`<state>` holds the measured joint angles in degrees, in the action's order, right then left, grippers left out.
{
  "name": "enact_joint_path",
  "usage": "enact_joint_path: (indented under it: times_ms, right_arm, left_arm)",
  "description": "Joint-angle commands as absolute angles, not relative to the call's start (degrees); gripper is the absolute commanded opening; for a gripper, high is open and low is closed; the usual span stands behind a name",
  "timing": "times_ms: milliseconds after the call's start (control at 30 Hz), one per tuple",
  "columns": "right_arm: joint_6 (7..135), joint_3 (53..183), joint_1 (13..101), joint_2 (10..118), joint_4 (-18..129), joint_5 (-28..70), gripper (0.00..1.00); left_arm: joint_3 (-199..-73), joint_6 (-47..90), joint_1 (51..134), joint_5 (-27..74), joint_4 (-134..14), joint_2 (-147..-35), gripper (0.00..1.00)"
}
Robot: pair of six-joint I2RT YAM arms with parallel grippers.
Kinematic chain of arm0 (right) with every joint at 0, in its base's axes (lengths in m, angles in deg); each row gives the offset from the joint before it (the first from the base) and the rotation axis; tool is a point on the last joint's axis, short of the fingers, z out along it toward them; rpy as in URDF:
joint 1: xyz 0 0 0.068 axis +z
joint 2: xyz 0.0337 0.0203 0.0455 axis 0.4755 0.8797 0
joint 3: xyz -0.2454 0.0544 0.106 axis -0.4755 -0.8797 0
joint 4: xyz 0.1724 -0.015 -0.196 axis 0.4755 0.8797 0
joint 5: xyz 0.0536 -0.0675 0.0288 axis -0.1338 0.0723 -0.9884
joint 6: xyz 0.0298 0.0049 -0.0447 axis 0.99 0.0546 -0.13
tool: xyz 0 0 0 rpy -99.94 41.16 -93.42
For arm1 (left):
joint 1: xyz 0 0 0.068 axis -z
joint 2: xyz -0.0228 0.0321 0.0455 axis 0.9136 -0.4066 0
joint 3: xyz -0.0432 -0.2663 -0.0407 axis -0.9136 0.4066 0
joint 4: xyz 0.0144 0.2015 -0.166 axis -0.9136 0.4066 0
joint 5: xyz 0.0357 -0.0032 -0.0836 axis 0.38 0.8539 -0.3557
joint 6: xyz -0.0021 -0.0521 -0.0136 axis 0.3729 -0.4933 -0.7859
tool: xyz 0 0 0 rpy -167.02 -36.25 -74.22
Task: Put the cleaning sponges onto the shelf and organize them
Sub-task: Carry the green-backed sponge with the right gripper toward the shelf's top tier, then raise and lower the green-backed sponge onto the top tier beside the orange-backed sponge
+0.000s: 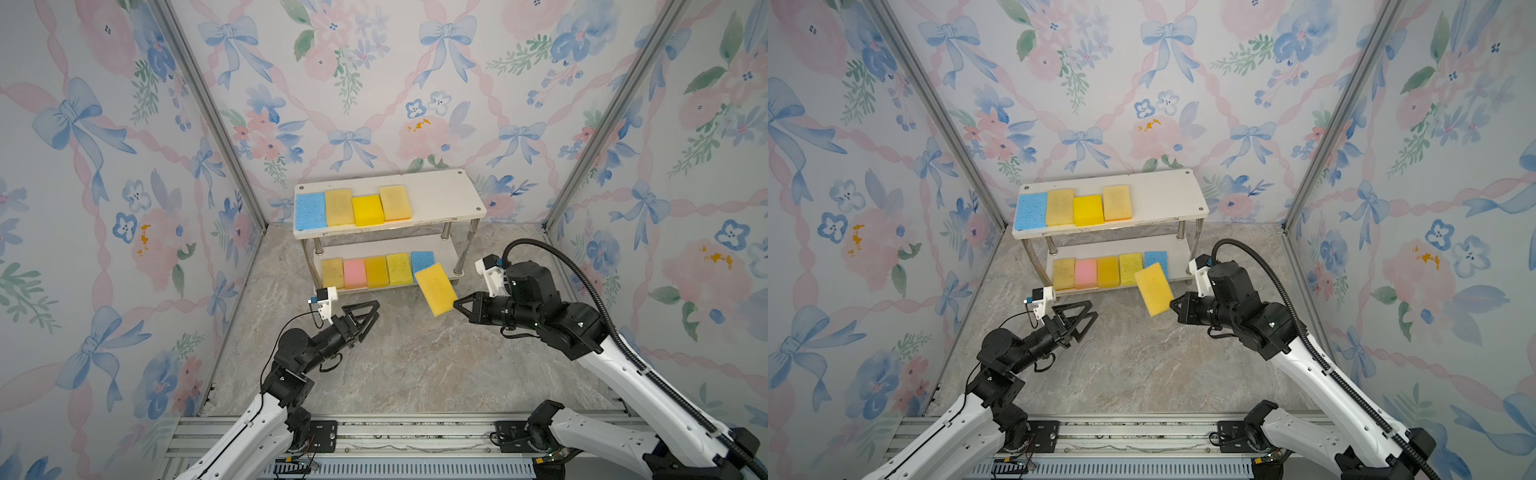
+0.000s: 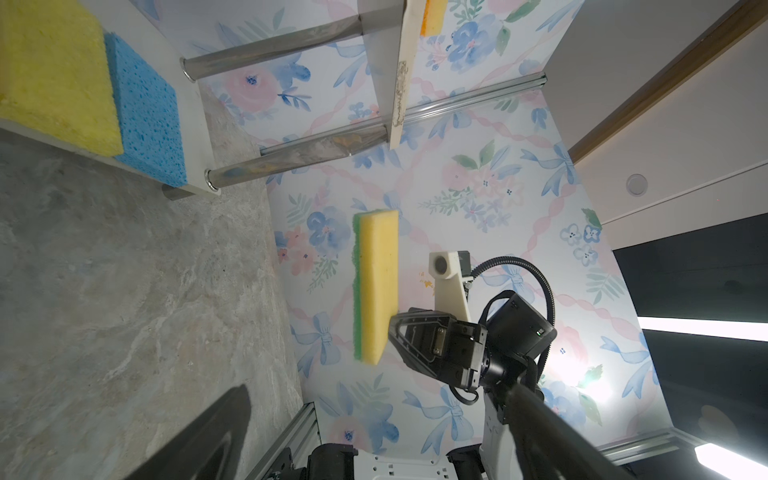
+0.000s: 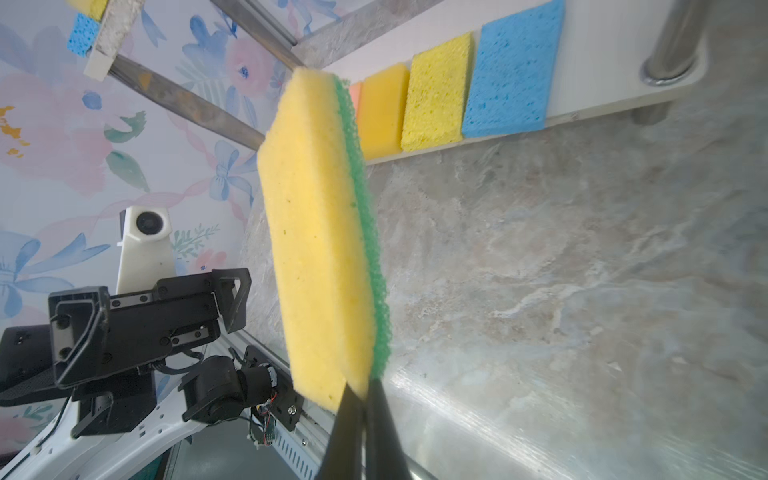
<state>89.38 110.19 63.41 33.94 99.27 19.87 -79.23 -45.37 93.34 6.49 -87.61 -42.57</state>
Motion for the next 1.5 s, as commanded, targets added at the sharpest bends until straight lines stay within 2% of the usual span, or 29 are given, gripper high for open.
enact_joint_path:
  times_ms: [0, 333, 733, 1100, 1467]
  right_arm:
    - [82.20, 117.37, 59.91, 32.82, 110.82, 23.42, 0.00]
    - [78.77, 137.25, 51.72, 41.87, 112.09, 18.78, 0.00]
    - [86.05, 153.40, 49.22, 58.30, 102.42, 10.99, 0.00]
    - [93.99, 162.90, 48.89, 70.82, 96.81, 5.87, 0.00]
    - [99.97, 161.42, 48.61, 77.59, 90.34, 2.53, 0.00]
  left_arm:
    - [-78.29, -45.23, 92.65, 5.35, -88.90, -41.48, 0.98]
    - [-77.69, -45.29, 91.61, 3.88, -88.28, -40.67, 0.98]
    - [-76.16, -45.69, 89.26, 2.03, -85.43, -36.63, 0.98]
    - [-74.99, -46.35, 88.25, 1.04, -84.63, -34.83, 0.98]
    - [-74.24, -46.56, 87.39, 0.30, -82.69, -32.48, 0.98]
